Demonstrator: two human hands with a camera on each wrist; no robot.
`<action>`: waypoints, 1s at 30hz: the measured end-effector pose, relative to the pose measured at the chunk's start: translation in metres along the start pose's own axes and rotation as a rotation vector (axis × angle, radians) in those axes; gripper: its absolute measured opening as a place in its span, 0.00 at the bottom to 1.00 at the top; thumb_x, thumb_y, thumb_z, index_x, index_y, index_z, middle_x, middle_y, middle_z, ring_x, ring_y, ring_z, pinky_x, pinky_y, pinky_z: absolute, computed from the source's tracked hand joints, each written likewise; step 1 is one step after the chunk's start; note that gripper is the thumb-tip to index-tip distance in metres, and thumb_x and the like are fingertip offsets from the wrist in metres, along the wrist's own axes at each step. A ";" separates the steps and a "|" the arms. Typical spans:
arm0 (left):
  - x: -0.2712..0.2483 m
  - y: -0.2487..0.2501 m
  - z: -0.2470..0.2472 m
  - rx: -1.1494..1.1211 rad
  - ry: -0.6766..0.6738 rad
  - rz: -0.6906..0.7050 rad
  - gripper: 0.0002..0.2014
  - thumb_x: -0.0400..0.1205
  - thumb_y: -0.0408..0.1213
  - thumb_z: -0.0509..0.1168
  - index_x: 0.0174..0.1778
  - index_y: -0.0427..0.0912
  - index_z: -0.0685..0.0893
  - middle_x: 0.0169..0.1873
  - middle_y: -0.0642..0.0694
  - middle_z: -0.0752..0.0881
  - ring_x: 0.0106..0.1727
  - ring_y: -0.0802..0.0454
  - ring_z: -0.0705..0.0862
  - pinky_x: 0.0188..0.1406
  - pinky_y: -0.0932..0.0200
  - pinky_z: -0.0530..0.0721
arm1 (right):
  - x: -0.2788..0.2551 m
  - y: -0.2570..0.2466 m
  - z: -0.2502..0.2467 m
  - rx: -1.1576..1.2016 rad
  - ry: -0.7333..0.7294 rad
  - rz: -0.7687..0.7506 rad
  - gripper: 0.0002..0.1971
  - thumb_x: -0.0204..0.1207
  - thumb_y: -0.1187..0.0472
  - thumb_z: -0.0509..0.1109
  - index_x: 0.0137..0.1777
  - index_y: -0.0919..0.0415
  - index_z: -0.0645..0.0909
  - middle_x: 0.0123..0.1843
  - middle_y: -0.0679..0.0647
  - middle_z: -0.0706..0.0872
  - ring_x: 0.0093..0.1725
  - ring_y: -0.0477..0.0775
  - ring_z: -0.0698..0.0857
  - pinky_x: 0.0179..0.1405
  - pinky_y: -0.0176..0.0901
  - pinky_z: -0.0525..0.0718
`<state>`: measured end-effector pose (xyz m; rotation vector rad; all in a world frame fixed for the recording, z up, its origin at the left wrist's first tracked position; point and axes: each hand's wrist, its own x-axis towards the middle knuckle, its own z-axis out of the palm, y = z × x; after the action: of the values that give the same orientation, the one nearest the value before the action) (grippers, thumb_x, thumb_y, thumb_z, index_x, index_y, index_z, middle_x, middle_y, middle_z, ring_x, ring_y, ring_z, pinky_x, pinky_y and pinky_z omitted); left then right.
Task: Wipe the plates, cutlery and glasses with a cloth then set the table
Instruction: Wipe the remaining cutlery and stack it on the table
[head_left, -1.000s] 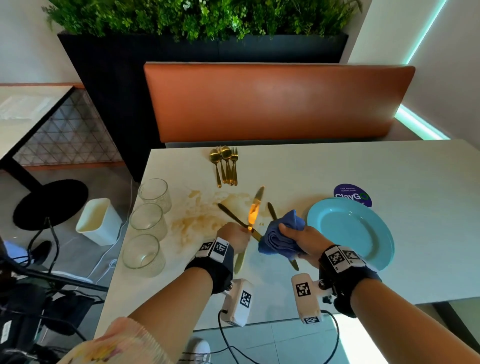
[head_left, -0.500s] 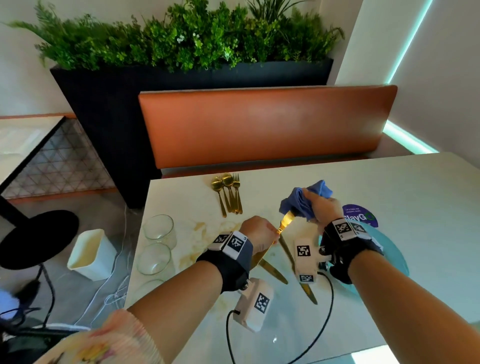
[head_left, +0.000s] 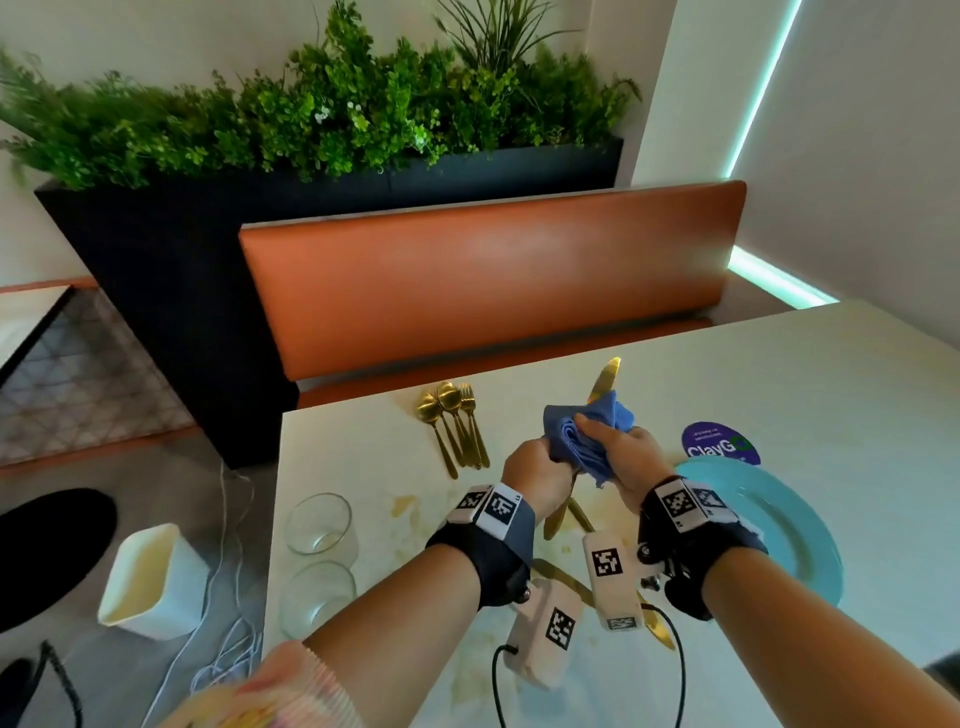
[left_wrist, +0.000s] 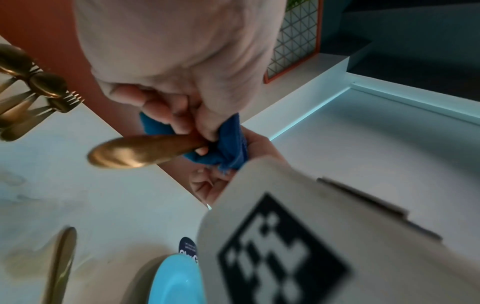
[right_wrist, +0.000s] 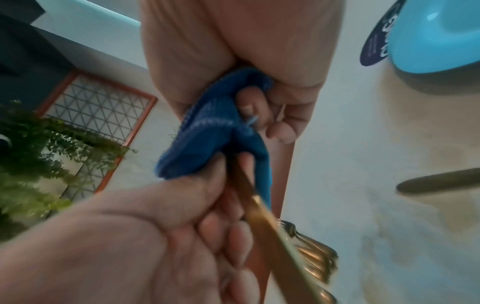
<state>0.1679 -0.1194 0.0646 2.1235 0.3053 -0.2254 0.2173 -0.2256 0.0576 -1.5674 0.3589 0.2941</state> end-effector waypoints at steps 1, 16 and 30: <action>0.004 0.000 0.000 -0.024 -0.020 0.001 0.14 0.85 0.43 0.58 0.54 0.38 0.85 0.51 0.37 0.87 0.54 0.39 0.83 0.46 0.57 0.74 | 0.007 -0.005 -0.002 0.022 0.035 -0.006 0.13 0.73 0.56 0.74 0.46 0.66 0.77 0.41 0.60 0.85 0.38 0.56 0.85 0.37 0.44 0.85; 0.057 0.003 0.013 -0.136 -0.014 -0.164 0.14 0.81 0.36 0.63 0.57 0.35 0.88 0.55 0.38 0.89 0.60 0.42 0.84 0.63 0.51 0.80 | 0.060 -0.013 -0.008 -0.036 -0.245 0.123 0.13 0.77 0.58 0.70 0.52 0.70 0.82 0.52 0.69 0.86 0.48 0.67 0.85 0.56 0.63 0.82; 0.126 -0.006 0.004 -0.317 0.054 -0.239 0.13 0.81 0.43 0.66 0.55 0.40 0.88 0.53 0.41 0.89 0.51 0.48 0.83 0.52 0.57 0.80 | 0.114 0.008 -0.007 -0.674 -0.360 0.069 0.23 0.69 0.54 0.77 0.55 0.73 0.82 0.53 0.69 0.87 0.55 0.69 0.86 0.60 0.65 0.83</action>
<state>0.2854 -0.1035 0.0225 1.7809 0.5886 -0.2411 0.3180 -0.2378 0.0046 -2.1105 0.0214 0.7995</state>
